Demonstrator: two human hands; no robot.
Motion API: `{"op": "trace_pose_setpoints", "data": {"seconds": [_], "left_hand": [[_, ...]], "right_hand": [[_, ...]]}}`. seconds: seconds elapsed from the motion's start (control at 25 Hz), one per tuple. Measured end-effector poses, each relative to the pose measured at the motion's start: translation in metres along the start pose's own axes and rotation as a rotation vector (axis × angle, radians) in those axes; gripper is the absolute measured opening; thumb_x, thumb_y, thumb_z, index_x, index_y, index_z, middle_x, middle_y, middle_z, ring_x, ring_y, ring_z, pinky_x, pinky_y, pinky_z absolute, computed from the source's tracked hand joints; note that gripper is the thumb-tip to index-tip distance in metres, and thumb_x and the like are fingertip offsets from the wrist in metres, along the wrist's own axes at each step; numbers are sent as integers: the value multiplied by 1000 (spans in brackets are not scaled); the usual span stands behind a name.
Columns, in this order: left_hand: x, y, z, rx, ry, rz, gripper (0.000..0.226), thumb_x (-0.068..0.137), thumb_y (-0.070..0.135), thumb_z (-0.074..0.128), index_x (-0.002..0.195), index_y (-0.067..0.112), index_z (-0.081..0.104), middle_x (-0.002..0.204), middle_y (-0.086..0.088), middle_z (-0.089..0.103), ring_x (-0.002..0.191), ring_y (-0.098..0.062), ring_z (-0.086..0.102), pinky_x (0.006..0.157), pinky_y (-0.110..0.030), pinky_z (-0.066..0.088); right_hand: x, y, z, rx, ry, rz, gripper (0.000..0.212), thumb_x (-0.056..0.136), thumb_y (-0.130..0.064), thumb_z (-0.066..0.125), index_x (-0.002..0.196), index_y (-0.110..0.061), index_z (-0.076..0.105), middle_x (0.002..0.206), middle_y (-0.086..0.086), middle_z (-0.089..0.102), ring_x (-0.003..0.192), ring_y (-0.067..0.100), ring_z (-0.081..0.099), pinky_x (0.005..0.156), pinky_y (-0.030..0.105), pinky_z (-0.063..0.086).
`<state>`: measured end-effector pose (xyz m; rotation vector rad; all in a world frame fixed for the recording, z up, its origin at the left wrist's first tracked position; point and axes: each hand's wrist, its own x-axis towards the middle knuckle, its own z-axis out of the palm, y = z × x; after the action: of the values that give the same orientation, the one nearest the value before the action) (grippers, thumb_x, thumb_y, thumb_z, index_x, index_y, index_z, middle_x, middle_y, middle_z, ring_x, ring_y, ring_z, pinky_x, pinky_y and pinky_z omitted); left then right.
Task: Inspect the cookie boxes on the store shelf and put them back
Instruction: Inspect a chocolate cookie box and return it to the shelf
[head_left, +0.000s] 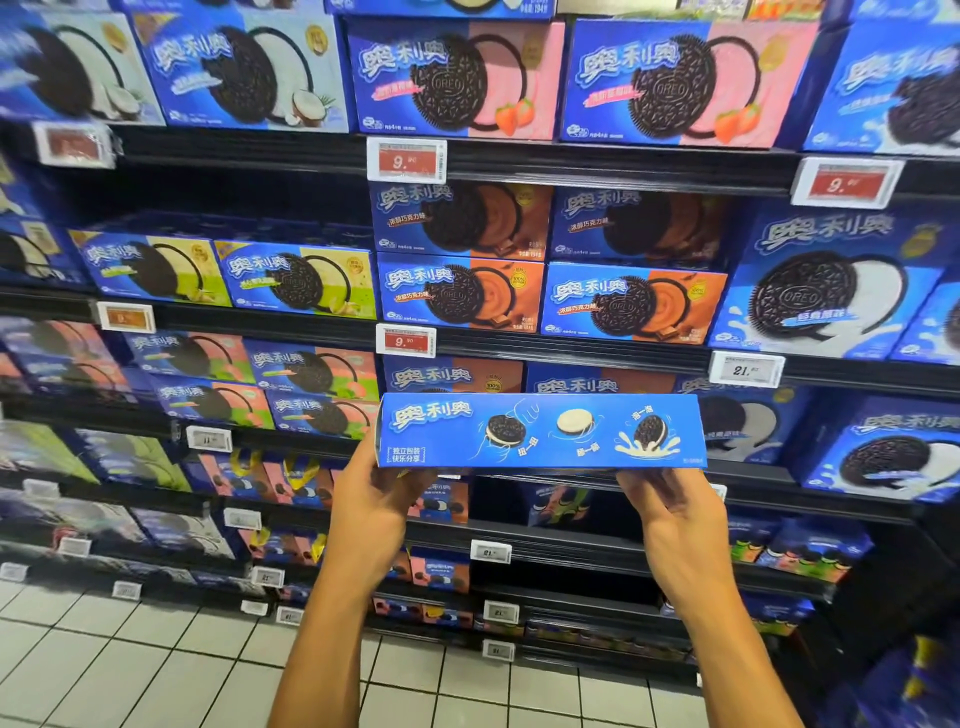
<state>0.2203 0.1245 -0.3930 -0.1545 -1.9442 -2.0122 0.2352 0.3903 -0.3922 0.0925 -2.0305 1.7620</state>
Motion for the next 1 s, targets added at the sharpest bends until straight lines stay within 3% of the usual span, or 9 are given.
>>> {"op": "trace_pose_setpoints", "data": {"seconds": [0.08, 0.2, 0.32, 0.48, 0.6, 0.72, 0.8, 0.88, 1.0], "left_hand": [[1, -1, -1, 31, -21, -14, 40, 84, 11, 72, 114, 36, 62, 103, 25, 71, 104, 1, 65, 73, -11, 54], [0, -2, 0, 31, -87, -41, 51, 87, 9, 70, 131, 32, 57, 115, 20, 71, 109, -2, 65, 84, -20, 55], [-2, -2, 7, -78, -95, -95, 58, 85, 18, 69, 141, 20, 52, 120, 15, 71, 109, -4, 66, 82, -19, 56], [-5, 6, 11, -147, -133, -173, 55, 77, 32, 71, 130, 23, 60, 115, 8, 73, 99, -12, 72, 71, -22, 58], [-5, 8, 9, -179, -149, -226, 62, 71, 41, 72, 130, 27, 59, 118, 5, 73, 105, -16, 70, 74, -26, 58], [-8, 10, 9, -357, -204, -289, 62, 78, 40, 70, 136, 27, 55, 133, -1, 65, 119, -21, 64, 84, -31, 57], [-10, 16, 12, -487, -279, -306, 63, 79, 40, 78, 137, 29, 56, 133, -1, 65, 119, -19, 64, 84, -30, 57], [-11, 24, 19, -469, -353, -268, 59, 75, 43, 83, 130, 39, 62, 133, 1, 65, 120, -17, 63, 86, -29, 56], [-11, 39, 34, -378, -293, -173, 41, 82, 36, 76, 121, 46, 66, 128, 8, 68, 116, -11, 65, 81, -26, 57]], "right_hand": [[2, 1, -5, -25, -1, 11, 42, 95, -6, 64, 107, -46, 66, 101, -25, 73, 97, -1, 67, 79, 18, 54], [4, 3, -13, -27, -18, 28, 47, 97, -11, 62, 138, -35, 58, 122, -18, 70, 112, 3, 64, 91, 26, 51], [4, 2, -14, 23, -40, 35, 50, 99, -16, 58, 145, -34, 51, 131, -22, 65, 117, -2, 62, 88, 12, 51], [1, -1, -12, 66, -28, 85, 39, 91, -39, 56, 127, -53, 56, 123, -27, 67, 108, -7, 64, 77, 9, 52], [2, 13, -12, 94, 53, 138, 36, 99, -35, 53, 134, -42, 57, 123, -20, 69, 103, -11, 65, 73, 9, 53], [3, 30, -10, 133, 73, 227, 30, 105, -31, 48, 129, -35, 64, 114, -15, 74, 96, 0, 71, 69, 19, 59], [6, 40, -3, 130, 58, 281, 27, 108, -30, 44, 121, -29, 67, 110, -12, 76, 93, 3, 71, 67, 20, 58], [12, 45, 7, 97, 58, 301, 30, 108, -27, 40, 109, -26, 69, 100, -14, 76, 83, -2, 67, 65, 12, 51], [23, 49, 27, 73, 26, 381, 37, 107, -23, 39, 84, -25, 67, 77, -15, 72, 65, -2, 61, 57, 11, 48]]}}
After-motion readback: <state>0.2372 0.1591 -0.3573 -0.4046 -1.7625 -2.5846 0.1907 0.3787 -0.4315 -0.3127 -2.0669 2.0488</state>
